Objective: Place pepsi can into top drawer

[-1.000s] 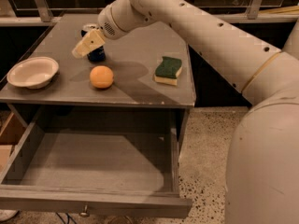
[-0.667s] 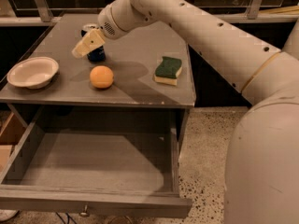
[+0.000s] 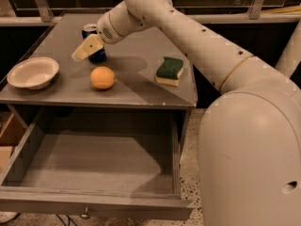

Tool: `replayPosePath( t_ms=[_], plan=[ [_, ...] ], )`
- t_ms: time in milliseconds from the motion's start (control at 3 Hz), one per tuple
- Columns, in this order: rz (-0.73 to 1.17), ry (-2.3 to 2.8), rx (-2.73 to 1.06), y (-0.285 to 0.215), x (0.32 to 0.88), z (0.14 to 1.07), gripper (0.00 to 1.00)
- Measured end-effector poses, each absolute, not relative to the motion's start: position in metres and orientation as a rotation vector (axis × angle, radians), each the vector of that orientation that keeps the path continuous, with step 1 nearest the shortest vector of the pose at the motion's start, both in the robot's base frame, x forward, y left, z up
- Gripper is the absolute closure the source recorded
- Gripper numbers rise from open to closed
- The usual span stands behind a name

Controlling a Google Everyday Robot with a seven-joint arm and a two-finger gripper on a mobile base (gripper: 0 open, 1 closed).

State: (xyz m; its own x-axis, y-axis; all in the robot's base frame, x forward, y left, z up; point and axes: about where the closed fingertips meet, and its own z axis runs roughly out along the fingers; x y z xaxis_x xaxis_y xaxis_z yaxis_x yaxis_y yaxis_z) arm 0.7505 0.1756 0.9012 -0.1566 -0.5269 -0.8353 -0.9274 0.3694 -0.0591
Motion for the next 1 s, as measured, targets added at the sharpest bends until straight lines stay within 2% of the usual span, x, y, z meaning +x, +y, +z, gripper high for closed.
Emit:
replayPosePath(
  t_ms=[1000],
  plan=[
    [0.664, 1.800, -1.250, 0.193, 0.753, 0.901, 0.00]
  ],
)
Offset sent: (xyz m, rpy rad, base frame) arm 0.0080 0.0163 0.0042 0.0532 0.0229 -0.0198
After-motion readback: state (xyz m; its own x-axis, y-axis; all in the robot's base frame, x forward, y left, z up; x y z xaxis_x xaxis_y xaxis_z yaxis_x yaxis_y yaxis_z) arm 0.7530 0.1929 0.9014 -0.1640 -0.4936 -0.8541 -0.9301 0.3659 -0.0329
